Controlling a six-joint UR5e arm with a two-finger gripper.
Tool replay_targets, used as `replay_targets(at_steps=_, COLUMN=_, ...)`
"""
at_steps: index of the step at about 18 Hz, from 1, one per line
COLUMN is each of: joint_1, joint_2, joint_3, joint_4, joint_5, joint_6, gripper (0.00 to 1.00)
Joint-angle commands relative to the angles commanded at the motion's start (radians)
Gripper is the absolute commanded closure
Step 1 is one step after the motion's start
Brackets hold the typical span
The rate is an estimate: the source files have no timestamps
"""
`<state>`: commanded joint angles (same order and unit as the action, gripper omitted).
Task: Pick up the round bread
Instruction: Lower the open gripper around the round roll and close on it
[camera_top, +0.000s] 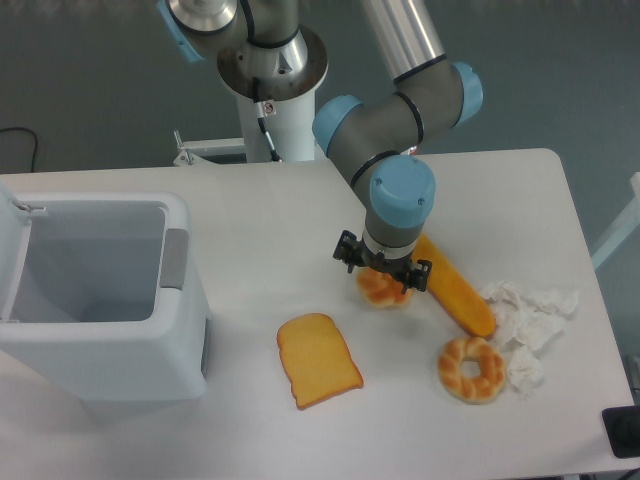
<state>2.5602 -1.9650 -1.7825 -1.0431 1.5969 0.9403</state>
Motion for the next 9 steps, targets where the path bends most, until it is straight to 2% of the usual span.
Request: replay_targets(at_steps=9, joint_1=-0.011, joint_2=-0.034, joint_3=-0.006, joint_4=0.002, joint_5=0.002, joint_6=-0.043, gripper=0.00)
